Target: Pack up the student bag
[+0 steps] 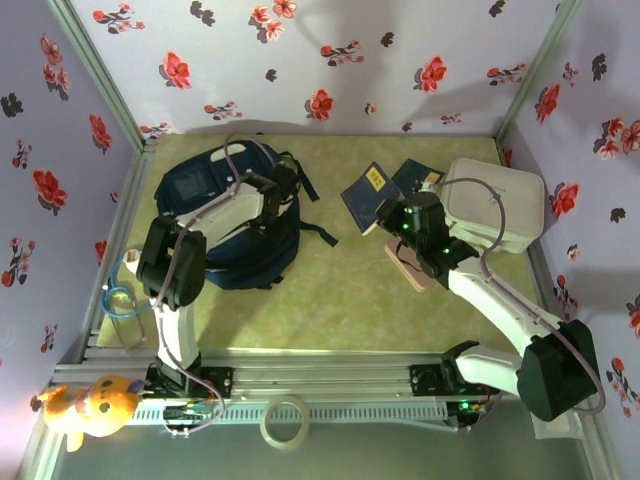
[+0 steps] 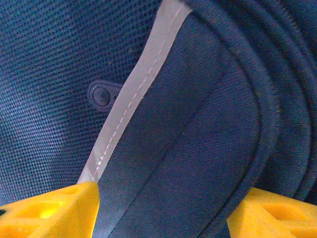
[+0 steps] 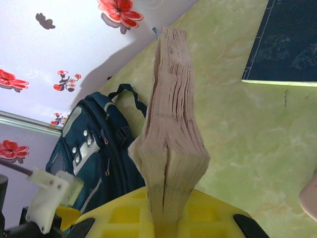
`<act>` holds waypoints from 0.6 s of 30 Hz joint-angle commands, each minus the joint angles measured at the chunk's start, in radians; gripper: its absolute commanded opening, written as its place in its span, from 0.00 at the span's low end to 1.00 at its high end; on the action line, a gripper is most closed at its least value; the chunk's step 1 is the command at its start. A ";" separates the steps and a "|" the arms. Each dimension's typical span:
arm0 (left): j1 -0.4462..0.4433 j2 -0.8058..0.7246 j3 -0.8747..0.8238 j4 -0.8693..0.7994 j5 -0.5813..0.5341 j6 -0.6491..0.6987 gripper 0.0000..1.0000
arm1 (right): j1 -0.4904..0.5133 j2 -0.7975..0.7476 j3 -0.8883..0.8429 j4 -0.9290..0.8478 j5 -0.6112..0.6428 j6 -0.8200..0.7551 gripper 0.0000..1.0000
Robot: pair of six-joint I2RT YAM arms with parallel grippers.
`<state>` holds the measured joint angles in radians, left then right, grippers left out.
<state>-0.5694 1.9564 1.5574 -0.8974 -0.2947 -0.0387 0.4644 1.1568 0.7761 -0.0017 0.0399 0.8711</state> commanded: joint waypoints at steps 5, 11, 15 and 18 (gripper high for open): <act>-0.006 0.074 0.148 0.045 0.031 -0.036 0.64 | -0.018 -0.080 -0.024 0.018 0.061 -0.018 0.09; -0.006 0.017 0.062 -0.014 0.032 0.058 0.63 | -0.021 -0.103 -0.049 0.014 0.061 -0.007 0.09; -0.007 -0.034 -0.024 -0.063 -0.002 0.074 0.60 | -0.023 -0.093 -0.051 0.030 0.047 -0.004 0.09; -0.006 -0.059 -0.070 -0.060 -0.033 0.065 0.59 | -0.023 -0.076 -0.043 0.046 0.023 -0.002 0.09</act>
<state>-0.5713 1.9522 1.5177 -0.9165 -0.2855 0.0078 0.4496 1.0786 0.7319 -0.0200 0.0715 0.8707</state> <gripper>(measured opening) 0.592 0.109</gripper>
